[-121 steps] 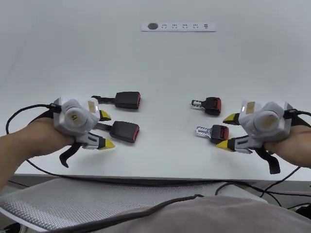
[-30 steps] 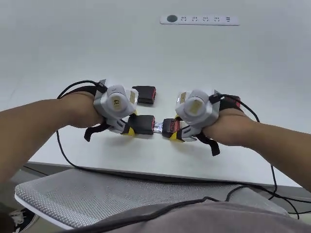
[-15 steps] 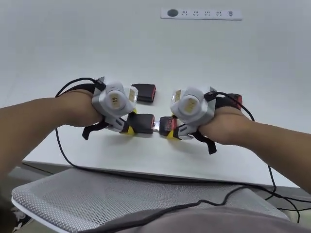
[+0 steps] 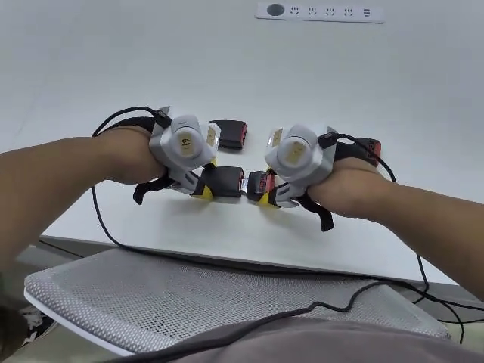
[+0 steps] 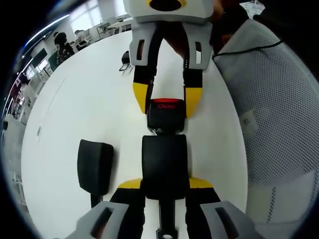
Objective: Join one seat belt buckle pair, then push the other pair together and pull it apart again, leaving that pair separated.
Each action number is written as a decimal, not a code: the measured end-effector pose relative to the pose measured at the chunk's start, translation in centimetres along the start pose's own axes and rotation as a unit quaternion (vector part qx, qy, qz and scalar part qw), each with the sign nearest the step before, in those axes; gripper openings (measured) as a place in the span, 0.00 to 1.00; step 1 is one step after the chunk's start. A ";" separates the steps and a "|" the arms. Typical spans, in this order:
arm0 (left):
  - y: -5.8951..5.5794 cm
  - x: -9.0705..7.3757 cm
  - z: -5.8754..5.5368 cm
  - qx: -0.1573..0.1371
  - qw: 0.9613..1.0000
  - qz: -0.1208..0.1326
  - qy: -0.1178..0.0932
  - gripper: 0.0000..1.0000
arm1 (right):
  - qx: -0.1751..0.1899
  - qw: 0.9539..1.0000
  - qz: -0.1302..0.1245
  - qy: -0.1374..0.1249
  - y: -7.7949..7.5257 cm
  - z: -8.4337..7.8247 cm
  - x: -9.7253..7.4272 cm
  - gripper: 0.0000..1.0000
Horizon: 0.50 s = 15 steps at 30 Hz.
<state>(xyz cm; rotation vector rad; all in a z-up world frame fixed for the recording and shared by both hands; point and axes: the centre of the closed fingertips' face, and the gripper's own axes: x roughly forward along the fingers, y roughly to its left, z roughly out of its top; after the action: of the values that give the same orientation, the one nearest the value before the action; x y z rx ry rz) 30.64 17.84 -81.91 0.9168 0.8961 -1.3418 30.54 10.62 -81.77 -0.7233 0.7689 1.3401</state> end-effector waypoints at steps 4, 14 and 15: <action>0.0 0.1 -0.2 -0.001 1.000 -0.002 0.004 0.31 | 0.005 1.000 -0.003 0.015 0.1 0.0 0.7 0.31; -0.3 -0.2 0.4 0.001 1.000 -0.004 -0.004 0.31 | -0.010 1.000 -0.009 0.020 0.0 -0.3 0.1 0.31; -0.2 -0.2 0.5 0.007 1.000 -0.005 -0.004 0.31 | -0.010 1.000 -0.008 0.024 0.0 -0.4 0.0 0.31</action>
<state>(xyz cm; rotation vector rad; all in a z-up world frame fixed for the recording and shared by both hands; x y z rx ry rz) 30.40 17.45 -81.58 0.9187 0.8876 -1.3603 30.56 10.30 -82.00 -0.7787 0.7871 1.3226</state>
